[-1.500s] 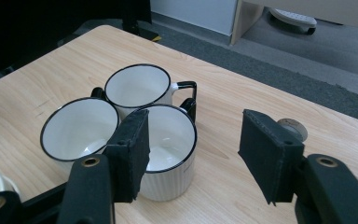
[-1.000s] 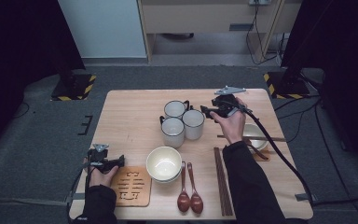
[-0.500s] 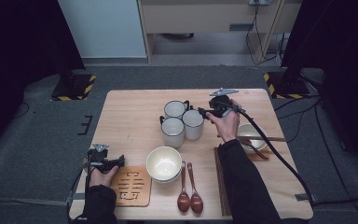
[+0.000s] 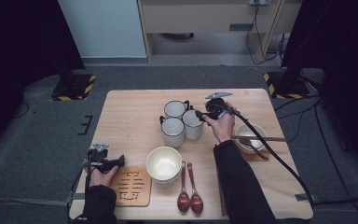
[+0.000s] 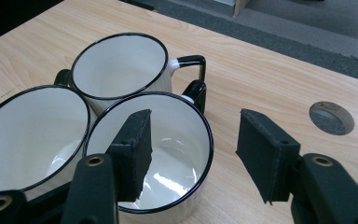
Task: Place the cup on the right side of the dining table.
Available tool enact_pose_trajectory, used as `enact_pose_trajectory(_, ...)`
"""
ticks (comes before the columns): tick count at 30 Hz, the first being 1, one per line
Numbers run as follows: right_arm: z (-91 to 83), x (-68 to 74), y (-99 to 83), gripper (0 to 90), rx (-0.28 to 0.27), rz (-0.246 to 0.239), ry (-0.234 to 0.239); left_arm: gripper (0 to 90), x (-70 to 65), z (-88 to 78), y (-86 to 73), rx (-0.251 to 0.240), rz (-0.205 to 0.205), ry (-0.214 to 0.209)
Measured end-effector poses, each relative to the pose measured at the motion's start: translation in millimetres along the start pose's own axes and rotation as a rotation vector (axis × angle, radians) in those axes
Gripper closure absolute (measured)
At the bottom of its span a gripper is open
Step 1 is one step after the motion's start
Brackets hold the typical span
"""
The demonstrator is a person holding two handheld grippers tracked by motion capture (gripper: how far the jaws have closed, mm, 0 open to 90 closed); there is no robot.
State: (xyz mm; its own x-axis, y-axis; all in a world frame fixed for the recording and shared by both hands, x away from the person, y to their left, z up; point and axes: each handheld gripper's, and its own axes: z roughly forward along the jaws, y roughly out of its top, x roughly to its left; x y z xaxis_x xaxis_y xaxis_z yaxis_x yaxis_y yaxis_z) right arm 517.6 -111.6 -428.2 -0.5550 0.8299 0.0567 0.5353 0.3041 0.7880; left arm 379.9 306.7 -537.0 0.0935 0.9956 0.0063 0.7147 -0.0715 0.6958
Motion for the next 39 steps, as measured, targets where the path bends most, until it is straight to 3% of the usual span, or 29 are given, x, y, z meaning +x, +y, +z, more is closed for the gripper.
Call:
enact_pose_trajectory(18,18.9,-0.9,-10.0,48.5,0.051,0.014,-0.009,0.0,0.0,0.0,0.0,0.000,0.000,0.000)
enact_pose_trajectory(39,39.6,-6.1,-18.4,62.9,0.122,0.044,-0.012,0.0,0.0,0.0,0.0,0.000,0.000,0.000)
